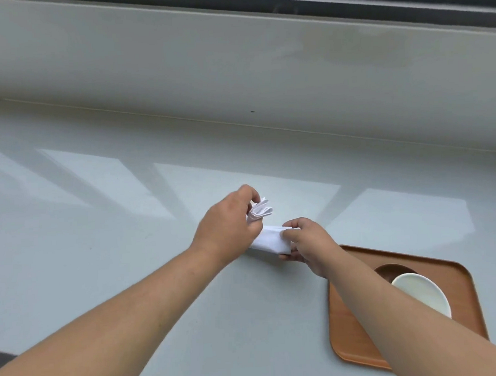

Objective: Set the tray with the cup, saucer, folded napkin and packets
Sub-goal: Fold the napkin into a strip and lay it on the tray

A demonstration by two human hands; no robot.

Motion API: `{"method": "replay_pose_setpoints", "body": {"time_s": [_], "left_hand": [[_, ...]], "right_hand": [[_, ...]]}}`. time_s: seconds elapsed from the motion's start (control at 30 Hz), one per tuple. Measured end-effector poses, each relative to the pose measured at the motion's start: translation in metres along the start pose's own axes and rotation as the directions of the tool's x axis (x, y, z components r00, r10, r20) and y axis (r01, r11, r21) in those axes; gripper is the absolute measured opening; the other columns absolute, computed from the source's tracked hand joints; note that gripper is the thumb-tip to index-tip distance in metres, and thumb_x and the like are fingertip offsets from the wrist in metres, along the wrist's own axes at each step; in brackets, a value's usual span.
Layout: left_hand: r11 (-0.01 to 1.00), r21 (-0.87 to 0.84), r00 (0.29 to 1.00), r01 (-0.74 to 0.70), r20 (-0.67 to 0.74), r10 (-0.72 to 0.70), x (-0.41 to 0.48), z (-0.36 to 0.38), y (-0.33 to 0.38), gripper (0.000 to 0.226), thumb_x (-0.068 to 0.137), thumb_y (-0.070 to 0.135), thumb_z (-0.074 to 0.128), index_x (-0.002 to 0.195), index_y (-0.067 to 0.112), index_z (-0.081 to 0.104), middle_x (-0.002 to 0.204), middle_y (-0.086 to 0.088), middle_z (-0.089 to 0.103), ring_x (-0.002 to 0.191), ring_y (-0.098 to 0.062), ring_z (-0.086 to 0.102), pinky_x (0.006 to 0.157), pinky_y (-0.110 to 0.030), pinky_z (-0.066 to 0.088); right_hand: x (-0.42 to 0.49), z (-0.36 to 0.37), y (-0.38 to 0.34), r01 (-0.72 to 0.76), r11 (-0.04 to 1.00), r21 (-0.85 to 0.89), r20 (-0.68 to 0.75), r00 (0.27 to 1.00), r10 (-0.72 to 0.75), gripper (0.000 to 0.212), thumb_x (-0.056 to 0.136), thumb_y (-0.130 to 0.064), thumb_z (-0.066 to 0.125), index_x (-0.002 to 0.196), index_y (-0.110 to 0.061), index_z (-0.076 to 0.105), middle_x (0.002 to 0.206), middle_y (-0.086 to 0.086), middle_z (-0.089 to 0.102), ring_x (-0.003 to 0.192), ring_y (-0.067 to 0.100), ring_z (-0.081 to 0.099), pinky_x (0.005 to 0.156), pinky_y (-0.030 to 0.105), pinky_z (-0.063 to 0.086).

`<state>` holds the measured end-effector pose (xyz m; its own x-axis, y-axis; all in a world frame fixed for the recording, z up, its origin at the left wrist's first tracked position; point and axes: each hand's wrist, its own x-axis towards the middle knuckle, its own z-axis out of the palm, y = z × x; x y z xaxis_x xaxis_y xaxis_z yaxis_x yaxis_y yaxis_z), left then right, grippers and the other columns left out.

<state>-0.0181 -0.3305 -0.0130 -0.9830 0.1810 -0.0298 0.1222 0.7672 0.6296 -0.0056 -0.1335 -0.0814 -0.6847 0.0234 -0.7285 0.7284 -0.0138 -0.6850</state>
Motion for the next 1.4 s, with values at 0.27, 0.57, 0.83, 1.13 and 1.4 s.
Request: {"method": "replay_pose_setpoints", "body": {"time_s": [0.27,0.57,0.83,1.13,1.4], "left_hand": [[1.000,0.002,0.972,0.019,0.236,-0.019,-0.009,0.070,0.005,0.024,0.087,0.037,0.062,0.110,0.036,0.054,0.106,0.014,0.066,0.086,-0.010,0.064,0.065,-0.028,0.050],[0.992,0.128,0.993,0.006,0.117,-0.021,-0.010,0.055,-0.029,0.049,0.080,0.033,0.072,0.126,0.025,0.059,0.129,0.004,0.059,0.120,-0.022,0.052,0.096,-0.034,0.046],[0.866,-0.277,0.783,0.415,0.593,-0.186,-0.012,0.023,-0.019,0.054,0.072,0.037,0.088,0.120,0.037,0.063,0.119,0.010,0.070,0.112,-0.016,0.067,0.090,-0.033,0.055],[0.800,-0.411,0.752,0.438,0.654,-0.076,-0.076,0.061,0.056,0.021,0.093,0.030,0.069,0.100,0.011,0.073,0.092,-0.003,0.076,0.079,-0.017,0.064,0.072,-0.033,0.047],[0.840,-0.191,0.671,0.507,0.699,-0.247,-0.114,0.134,0.070,0.023,0.085,0.028,0.072,0.073,0.010,0.065,0.072,-0.007,0.067,0.064,-0.023,0.059,0.068,-0.038,0.054]], "right_hand": [[-0.001,-0.016,-0.007,-0.032,0.986,0.166,0.144,0.989,0.008,0.025,0.093,-0.018,0.056,0.108,0.000,0.065,0.090,0.016,0.080,0.080,0.032,0.078,0.070,0.037,0.064],[-0.002,-0.016,-0.018,0.166,0.948,-0.272,0.055,0.986,-0.157,0.031,0.085,0.005,0.050,0.106,-0.012,0.065,0.104,0.012,0.067,0.082,0.026,0.066,0.067,0.037,0.060],[-0.066,-0.015,-0.090,0.390,0.731,-0.559,0.362,0.909,-0.208,0.038,0.066,-0.010,0.052,0.095,-0.025,0.071,0.084,-0.001,0.067,0.070,0.017,0.054,0.062,0.034,0.041],[-0.125,-0.080,-0.086,0.246,0.594,-0.766,-0.053,0.897,-0.440,0.021,0.086,-0.009,0.059,0.100,-0.021,0.069,0.088,0.000,0.070,0.066,0.015,0.058,0.057,0.026,0.045],[-0.093,-0.117,-0.025,0.188,0.329,-0.925,0.040,0.912,-0.409,0.017,0.093,-0.026,0.067,0.109,-0.021,0.070,0.100,-0.003,0.067,0.092,0.020,0.061,0.072,0.029,0.044]]}}
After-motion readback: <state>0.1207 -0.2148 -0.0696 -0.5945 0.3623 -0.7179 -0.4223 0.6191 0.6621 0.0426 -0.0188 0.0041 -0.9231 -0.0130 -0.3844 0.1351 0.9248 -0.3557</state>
